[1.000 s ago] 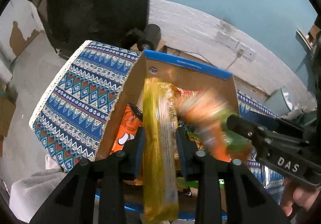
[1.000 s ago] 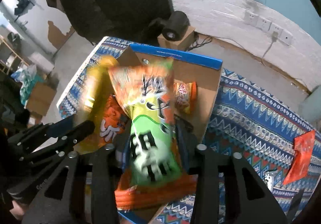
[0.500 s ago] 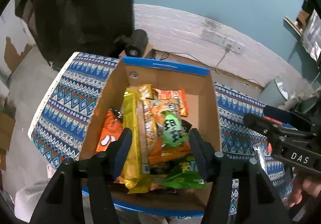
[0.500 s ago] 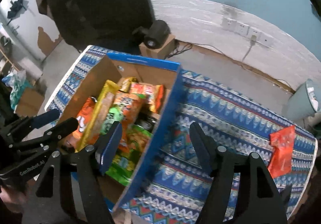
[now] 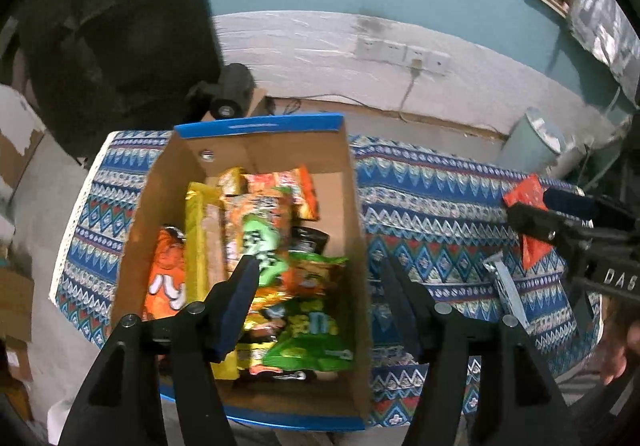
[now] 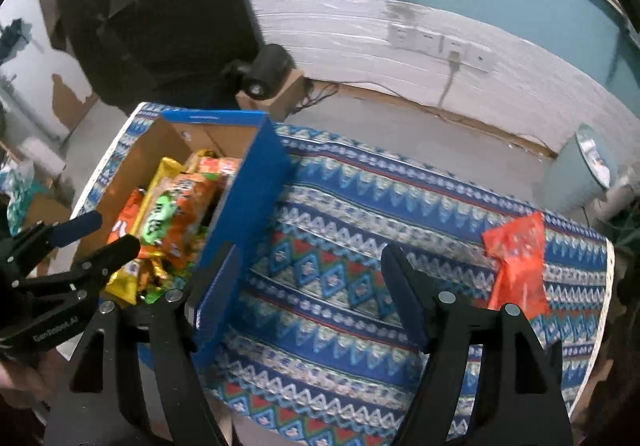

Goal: Organize snacks
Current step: 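Move both tools over the red bag and silver foil bar on the cloth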

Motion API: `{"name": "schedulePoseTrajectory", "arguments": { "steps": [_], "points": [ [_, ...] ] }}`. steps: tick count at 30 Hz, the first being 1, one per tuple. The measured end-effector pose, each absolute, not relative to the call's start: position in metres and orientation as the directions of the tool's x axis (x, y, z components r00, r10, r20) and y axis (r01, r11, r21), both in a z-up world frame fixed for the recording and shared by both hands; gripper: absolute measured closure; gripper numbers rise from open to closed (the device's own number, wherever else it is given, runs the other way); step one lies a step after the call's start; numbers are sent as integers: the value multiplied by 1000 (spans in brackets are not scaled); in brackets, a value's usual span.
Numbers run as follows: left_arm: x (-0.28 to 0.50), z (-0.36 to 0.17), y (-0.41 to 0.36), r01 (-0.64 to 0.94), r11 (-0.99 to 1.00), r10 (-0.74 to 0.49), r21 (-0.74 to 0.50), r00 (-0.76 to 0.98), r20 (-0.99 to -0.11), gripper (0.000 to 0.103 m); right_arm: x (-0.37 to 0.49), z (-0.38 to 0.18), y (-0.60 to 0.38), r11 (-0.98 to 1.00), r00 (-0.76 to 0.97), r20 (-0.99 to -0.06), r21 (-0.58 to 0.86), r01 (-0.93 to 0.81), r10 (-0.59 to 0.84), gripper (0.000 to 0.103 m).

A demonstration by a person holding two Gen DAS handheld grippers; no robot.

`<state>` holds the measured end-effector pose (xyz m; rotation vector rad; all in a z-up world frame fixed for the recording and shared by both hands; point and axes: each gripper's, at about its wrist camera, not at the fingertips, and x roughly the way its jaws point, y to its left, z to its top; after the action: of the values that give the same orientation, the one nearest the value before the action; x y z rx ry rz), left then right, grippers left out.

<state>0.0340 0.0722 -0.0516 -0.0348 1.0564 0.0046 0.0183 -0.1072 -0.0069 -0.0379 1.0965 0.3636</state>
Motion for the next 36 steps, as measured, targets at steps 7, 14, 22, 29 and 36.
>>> {"name": "schedulePoseTrajectory", "arguments": {
  "steps": [7, 14, 22, 29, 36],
  "points": [
    [39, -55, 37, 28, 999, -30, -20, 472, -881, 38, 14, -8, -155, 958, 416, -875, 156, -242, 248, 29],
    [44, -59, 5, 68, 998, -40, -10, 457, -889, 35, 9, -9, -196, 971, 430, -875, 157, -180, 221, 28],
    [56, -70, -35, 123, 992, -37, 18, 429, -902, 35, 5, -19, -241, 983, 430, -885, 145, -110, 178, 23],
    [73, -79, -58, 143, 989, -21, 41, 408, -913, 35, 9, -38, -268, 990, 371, -919, 112, -84, 136, 23],
    [88, -91, -74, 146, 989, -54, -1, 363, -930, 31, 28, -44, -284, 992, 319, -945, 30, -126, 69, 19]
  ]
}}
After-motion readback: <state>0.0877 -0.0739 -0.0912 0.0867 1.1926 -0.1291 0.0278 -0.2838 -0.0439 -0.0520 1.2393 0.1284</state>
